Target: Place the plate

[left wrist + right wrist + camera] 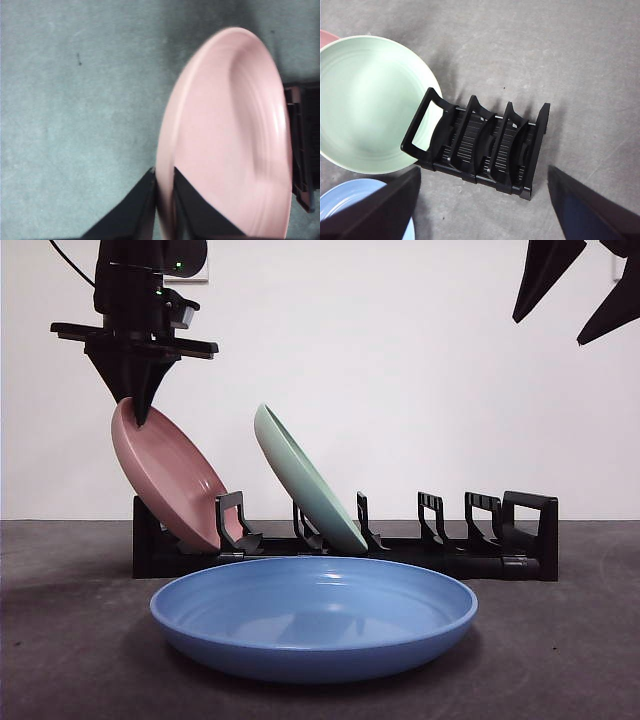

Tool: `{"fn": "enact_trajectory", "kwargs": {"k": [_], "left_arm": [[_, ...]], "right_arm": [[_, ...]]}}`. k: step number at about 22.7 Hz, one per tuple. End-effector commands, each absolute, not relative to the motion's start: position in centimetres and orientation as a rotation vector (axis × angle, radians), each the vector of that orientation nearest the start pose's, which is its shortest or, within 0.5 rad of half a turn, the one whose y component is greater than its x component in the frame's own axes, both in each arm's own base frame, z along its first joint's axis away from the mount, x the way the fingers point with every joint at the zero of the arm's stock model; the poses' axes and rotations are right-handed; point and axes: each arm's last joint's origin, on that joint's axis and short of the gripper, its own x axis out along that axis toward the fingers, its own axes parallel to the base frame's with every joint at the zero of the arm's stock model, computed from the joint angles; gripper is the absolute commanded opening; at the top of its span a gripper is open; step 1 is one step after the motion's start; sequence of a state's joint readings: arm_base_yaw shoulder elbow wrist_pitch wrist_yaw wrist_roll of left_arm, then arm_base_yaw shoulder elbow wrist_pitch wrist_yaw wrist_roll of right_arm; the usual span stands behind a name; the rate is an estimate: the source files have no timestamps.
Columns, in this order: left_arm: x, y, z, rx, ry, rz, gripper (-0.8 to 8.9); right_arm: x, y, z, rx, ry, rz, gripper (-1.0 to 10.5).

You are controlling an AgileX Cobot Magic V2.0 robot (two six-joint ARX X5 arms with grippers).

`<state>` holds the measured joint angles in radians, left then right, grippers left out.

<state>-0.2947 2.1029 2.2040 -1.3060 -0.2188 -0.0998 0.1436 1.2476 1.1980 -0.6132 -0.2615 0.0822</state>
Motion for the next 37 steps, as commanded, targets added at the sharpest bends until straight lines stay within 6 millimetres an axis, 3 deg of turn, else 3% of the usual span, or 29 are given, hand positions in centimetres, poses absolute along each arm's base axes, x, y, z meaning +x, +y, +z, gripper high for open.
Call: {"fn": "enact_trajectory", "kwargs": {"k": [1, 5, 12, 24, 32, 37], "left_arm": [[41.3, -12.2, 32.2, 0.225, 1.178, -0.025, 0.16], [41.1, -12.4, 32.9, 0.244, 1.157, -0.006, 0.16], [40.1, -12.6, 37.5, 0.309, 0.997, 0.109, 0.16], [36.6, -9.2, 43.2, 0.256, 0.881, 0.208, 0.16], [34.3, -6.5, 46.2, 0.058, 0.828, 0.042, 0.16], [32.7, -6.0, 48.2, 0.014, 0.74, -0.009, 0.16]], "right_arm": [[25.8, 4.6, 34.8, 0.112, 0.661, 0.369, 4.0], [25.8, 4.6, 34.8, 0.112, 0.661, 0.369, 4.0], [25.8, 4.6, 34.8, 0.111, 0.662, 0.369, 4.0], [25.8, 4.6, 34.8, 0.111, 0.662, 0.369, 4.0], [25.8, 4.6, 34.8, 0.111, 0.662, 0.369, 4.0], [25.7, 4.6, 34.8, 0.112, 0.666, 0.369, 4.0]]}}
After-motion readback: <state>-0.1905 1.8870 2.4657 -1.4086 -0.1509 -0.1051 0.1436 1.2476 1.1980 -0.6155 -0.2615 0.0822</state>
